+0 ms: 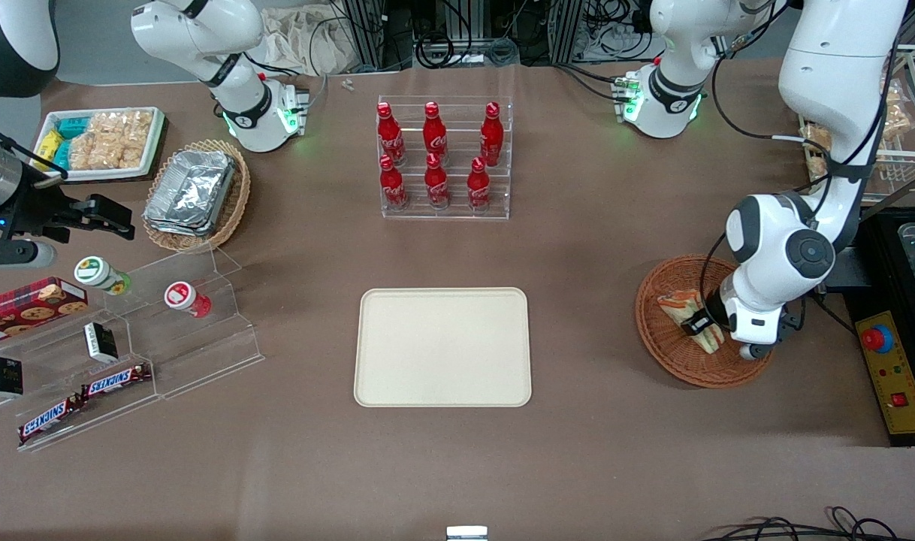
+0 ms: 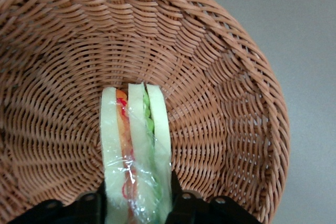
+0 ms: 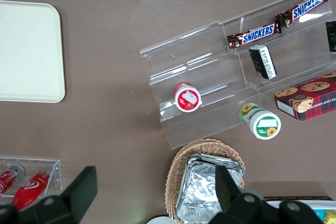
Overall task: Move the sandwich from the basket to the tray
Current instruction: 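Lower the left gripper and close it on the wrapped sandwich, then lift the sandwich out of the basket with the left gripper, then carry the sandwich with the left gripper over the cream tray, then lower the sandwich onto the tray and open the left gripper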
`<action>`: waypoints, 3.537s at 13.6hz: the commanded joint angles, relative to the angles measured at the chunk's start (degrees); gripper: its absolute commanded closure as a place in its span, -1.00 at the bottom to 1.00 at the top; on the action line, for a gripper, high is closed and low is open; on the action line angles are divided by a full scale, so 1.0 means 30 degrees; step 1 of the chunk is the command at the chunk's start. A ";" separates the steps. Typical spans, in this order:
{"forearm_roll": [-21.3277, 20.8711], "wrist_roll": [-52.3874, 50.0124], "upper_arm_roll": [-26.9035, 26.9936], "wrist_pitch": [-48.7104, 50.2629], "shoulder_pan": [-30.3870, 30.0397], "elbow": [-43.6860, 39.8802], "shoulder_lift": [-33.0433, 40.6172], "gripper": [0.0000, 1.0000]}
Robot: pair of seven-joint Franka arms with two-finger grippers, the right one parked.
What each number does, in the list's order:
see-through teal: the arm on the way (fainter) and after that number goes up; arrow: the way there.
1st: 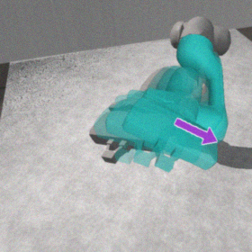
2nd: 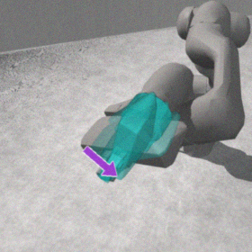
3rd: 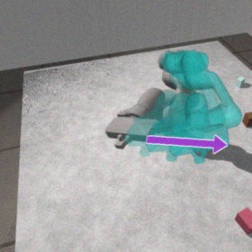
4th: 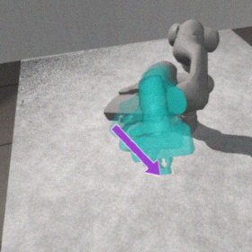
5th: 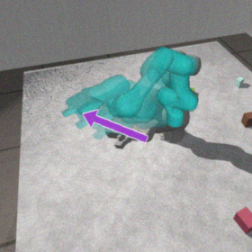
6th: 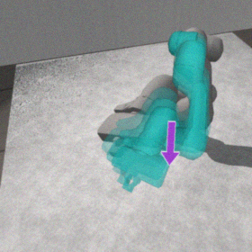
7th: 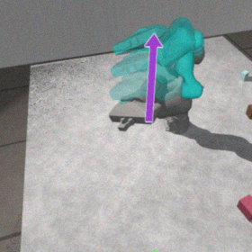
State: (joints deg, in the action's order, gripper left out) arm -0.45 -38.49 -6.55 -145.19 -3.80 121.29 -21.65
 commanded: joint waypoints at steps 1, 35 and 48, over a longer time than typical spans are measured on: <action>-0.0202 -0.0031 0.0016 0.1894 0.0007 0.0441 0.1851 1.00; -0.5564 0.1875 -0.6254 0.7294 0.6979 -1.6143 -1.0478 -0.28; -0.3073 0.2630 -0.6283 1.5198 0.3090 -1.5354 -0.2546 -0.98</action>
State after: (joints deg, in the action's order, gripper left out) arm -10.15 -32.13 -25.41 -101.97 8.51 71.12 -35.04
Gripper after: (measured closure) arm 0.004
